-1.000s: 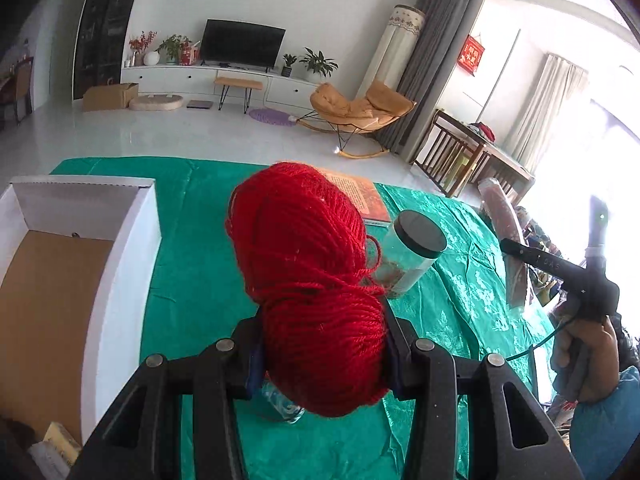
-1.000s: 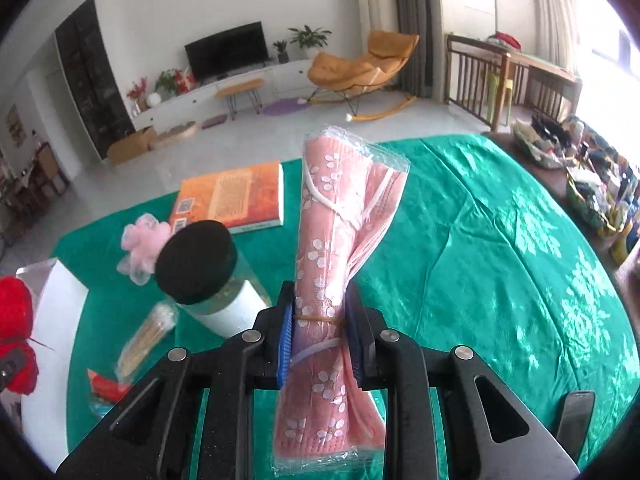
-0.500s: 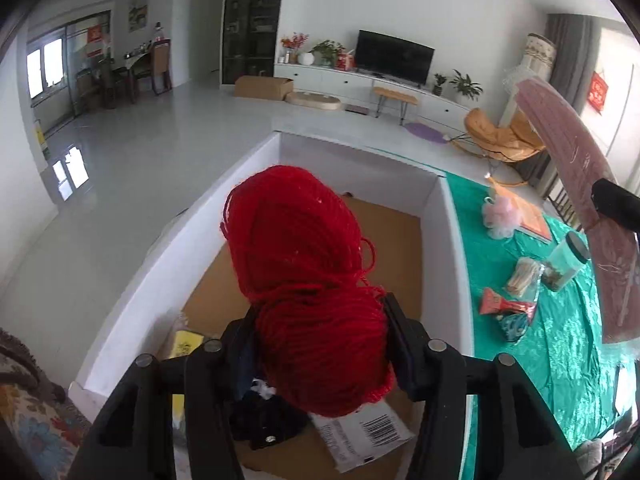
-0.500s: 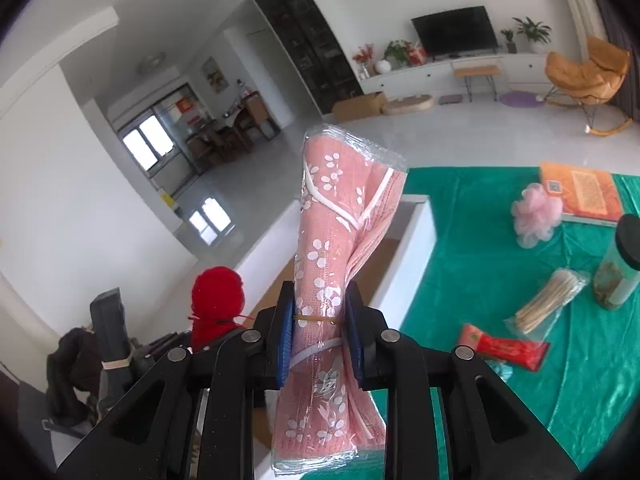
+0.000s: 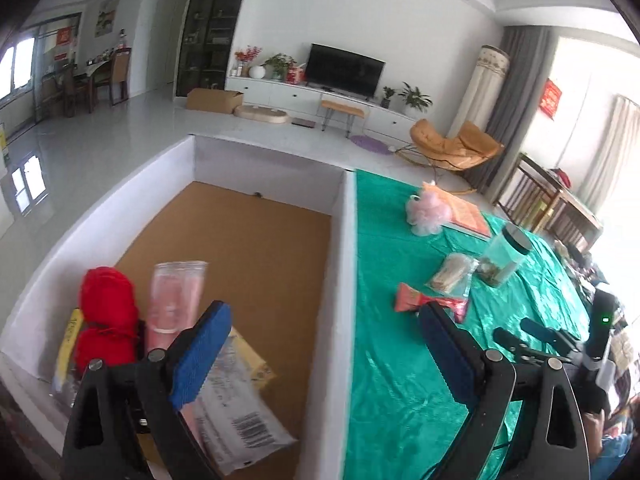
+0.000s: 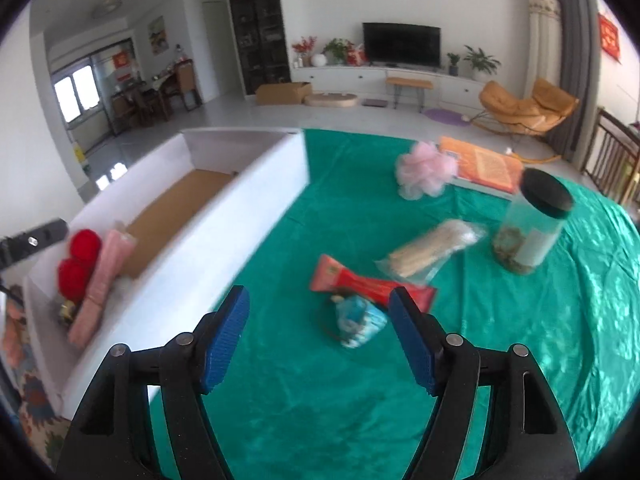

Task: Organize soft objects

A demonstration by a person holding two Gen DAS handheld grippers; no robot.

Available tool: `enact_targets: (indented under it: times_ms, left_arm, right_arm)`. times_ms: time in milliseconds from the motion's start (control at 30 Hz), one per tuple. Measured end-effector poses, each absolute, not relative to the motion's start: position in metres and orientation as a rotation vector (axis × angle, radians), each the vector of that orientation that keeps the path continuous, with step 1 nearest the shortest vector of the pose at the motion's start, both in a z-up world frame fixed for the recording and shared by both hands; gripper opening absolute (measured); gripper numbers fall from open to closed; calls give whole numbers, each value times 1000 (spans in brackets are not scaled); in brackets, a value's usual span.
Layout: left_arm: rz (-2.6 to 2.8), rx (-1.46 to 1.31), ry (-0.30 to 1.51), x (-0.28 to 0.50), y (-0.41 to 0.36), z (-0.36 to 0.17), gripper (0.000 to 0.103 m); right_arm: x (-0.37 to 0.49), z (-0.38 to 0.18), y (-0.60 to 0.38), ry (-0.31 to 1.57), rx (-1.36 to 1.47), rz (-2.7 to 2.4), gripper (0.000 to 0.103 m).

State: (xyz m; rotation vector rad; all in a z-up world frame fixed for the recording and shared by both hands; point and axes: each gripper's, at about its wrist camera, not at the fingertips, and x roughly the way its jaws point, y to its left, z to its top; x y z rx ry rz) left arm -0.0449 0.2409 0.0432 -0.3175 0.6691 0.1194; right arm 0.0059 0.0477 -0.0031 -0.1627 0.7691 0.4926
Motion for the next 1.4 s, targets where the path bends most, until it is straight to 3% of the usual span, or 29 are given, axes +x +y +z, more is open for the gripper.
enact_targets:
  times_ms: [200,367,667,867,1400]
  left_arm:
    - [-169,-166,813,9,109,-5,97]
    - [-206,-80,908,44,66,-59,97]
    - [-153,-54,937,64,75,-96,98]
    - [-141,44,942,64,63,-102,103]
    - [-135,54,944,66,64,-101,103]
  right_arm:
    - [26,-66,-76,843,-110,158,75]
    - [28,-80,-121,821,-81,26,75]
    - [36,-89,-137,886,-11,2,78]
    - [36,-93,-136,888,-12,3,81]
    - [37,-93,-135,891,-12,4,83]
